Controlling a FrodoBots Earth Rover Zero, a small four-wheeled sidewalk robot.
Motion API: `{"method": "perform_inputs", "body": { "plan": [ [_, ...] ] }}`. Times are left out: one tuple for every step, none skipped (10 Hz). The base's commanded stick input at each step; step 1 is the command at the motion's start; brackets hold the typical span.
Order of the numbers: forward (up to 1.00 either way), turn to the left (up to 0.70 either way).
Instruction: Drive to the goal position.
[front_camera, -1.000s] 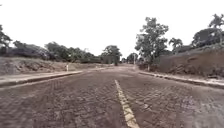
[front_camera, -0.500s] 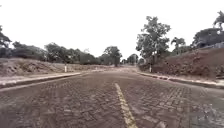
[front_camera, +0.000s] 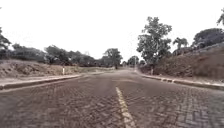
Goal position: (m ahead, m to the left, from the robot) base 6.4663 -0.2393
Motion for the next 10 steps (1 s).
{"method": "perform_inputs", "body": {
  "plan": [
    [1.00, 0.00],
    [1.00, 0.00],
    [1.00, 0.00],
    [1.00, -0.03],
    [1.00, -0.27],
    [1.00, -0.27],
    [1.00, -0.27],
    [1.00, -0.27],
    [1.00, -0.09],
    [1.00, 0.00]
  ]
}}
